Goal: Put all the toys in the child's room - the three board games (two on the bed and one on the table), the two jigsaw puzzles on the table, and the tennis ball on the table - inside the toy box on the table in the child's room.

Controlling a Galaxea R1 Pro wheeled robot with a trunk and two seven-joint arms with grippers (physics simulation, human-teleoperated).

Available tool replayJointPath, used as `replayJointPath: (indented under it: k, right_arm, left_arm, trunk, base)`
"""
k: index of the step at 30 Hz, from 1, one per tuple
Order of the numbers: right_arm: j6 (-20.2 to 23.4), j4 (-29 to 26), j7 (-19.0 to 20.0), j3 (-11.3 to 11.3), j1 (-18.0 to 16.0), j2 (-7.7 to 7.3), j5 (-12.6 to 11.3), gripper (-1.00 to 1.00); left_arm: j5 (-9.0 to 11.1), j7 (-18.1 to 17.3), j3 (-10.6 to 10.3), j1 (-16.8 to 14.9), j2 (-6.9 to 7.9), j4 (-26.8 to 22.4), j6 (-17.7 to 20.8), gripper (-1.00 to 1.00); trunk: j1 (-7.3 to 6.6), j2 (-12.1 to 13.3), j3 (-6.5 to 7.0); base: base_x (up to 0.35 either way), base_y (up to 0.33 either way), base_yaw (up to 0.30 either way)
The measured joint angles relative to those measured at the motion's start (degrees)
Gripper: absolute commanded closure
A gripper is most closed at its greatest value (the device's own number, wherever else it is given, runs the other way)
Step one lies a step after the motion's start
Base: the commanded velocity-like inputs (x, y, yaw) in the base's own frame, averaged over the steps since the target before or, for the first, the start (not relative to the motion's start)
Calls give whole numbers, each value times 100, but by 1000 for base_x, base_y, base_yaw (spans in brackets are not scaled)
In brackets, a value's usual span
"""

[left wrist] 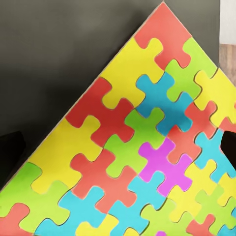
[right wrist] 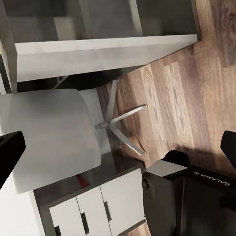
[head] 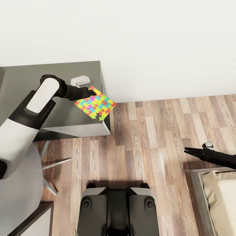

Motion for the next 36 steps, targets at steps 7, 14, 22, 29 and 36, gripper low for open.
replayJointPath:
  k: [7, 14, 22, 29, 36]
  right_arm:
    - [2, -1, 2, 0, 0, 0, 0, -100]
    - [3, -1, 2, 0, 0, 0, -3, -100]
    - [3, -1, 2, 0, 0, 1, -1, -100]
    - [7, 1, -10, 3, -10, 27, 2, -100]
    - [137, 59, -379, -22, -139, 304, -3, -100]
  left_arm:
    - [7, 2, 2, 4, 0, -3, -2, -100]
    - [15, 4, 2, 8, 3, -13, -1, -100]
    - [125, 0, 43, 45, 51, -64, -33, -100]
    - [241, 16, 444, 207, 474, -658, -4, -100]
    - [740, 65, 1129, 575, 1039, -1285, 2, -100]
  trunk:
    - [0, 0, 0]
    - [0, 0, 0]
    - [1, 2, 0]
    - [2, 4, -1]
    - [2, 3, -1]
  base:
    - [-7, -6, 0]
    - [-2, -2, 0]
    - [0, 0, 0]
    - [0, 0, 0]
    - [0, 0, 0]
